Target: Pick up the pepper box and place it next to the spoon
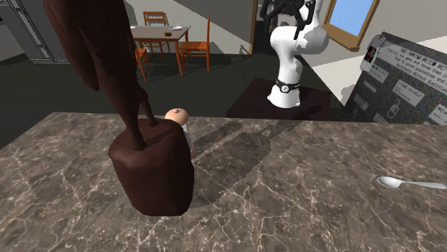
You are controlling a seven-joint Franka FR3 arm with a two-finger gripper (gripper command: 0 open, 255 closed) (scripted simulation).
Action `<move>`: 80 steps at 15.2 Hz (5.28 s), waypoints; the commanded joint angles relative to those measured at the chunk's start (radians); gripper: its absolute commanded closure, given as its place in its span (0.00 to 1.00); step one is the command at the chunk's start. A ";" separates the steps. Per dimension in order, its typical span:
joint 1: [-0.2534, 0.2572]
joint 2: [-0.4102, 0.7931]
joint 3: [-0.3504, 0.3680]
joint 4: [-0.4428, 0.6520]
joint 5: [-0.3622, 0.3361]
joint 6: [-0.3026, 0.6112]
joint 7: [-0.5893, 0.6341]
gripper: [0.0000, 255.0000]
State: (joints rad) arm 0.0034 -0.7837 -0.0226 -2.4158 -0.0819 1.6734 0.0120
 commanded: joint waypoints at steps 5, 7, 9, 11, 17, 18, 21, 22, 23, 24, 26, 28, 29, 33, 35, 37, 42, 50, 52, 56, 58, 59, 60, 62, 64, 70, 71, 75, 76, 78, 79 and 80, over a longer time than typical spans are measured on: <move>-0.011 0.122 -0.061 0.029 -0.025 0.104 -0.066 0.00; -0.015 0.187 -0.091 0.051 -0.031 0.153 -0.099 0.00; -0.017 0.256 -0.119 0.080 -0.033 0.198 -0.133 0.00; -0.018 0.326 -0.147 0.114 -0.031 0.239 -0.168 0.00; -0.017 0.549 -0.222 0.247 0.010 0.339 -0.283 0.00; -0.017 0.587 -0.233 0.274 0.021 0.351 -0.304 0.00; -0.021 0.705 -0.261 0.363 0.064 0.379 -0.367 0.00; -0.025 0.745 -0.268 0.396 0.080 0.386 -0.389 0.00; -0.029 0.785 -0.274 0.430 0.098 0.391 -0.410 0.00; -0.033 0.826 -0.279 0.466 0.115 0.394 -0.432 0.00; -0.047 0.908 -0.286 0.542 0.152 0.397 -0.473 0.00; -0.064 0.991 -0.288 0.625 0.189 0.392 -0.511 0.00; -0.074 1.033 -0.287 0.669 0.207 0.388 -0.529 0.00; -0.093 1.104 -0.281 0.724 0.235 0.401 -0.555 0.00; -0.093 1.115 -0.279 0.712 0.239 0.423 -0.558 0.00; -0.094 1.127 -0.277 0.701 0.244 0.445 -0.561 0.00; -0.095 1.136 -0.275 0.693 0.248 0.463 -0.563 0.00; -0.095 1.136 -0.275 0.692 0.248 0.462 -0.563 1.00; -0.095 1.135 -0.275 0.692 0.248 0.463 -0.563 1.00; -0.095 1.136 -0.275 0.693 0.248 0.463 -0.563 1.00; -0.094 1.127 -0.277 0.707 0.244 0.440 -0.560 1.00; -0.094 1.123 -0.278 0.715 0.242 0.428 -0.558 1.00; -0.094 1.118 -0.279 0.722 0.239 0.416 -0.556 1.00; -0.093 1.111 -0.280 0.739 0.236 0.392 -0.553 1.00; -0.093 1.103 -0.282 0.756 0.232 0.368 -0.550 1.00; -0.093 1.087 -0.285 0.815 0.223 0.294 -0.542 1.00; -0.094 1.085 -0.285 0.826 0.222 0.282 -0.541 1.00; -0.095 1.080 -0.287 0.872 0.219 0.231 -0.536 1.00; -0.096 1.079 -0.288 0.884 0.218 0.217 -0.535 1.00; -0.097 1.078 -0.288 0.910 0.217 0.191 -0.534 1.00; -0.097 1.078 -0.289 0.923 0.217 0.178 -0.533 1.00; -0.098 1.078 -0.289 0.937 0.216 0.164 -0.532 1.00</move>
State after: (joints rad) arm -0.0947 0.2963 -0.3113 -1.4879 0.1353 1.8485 -0.5210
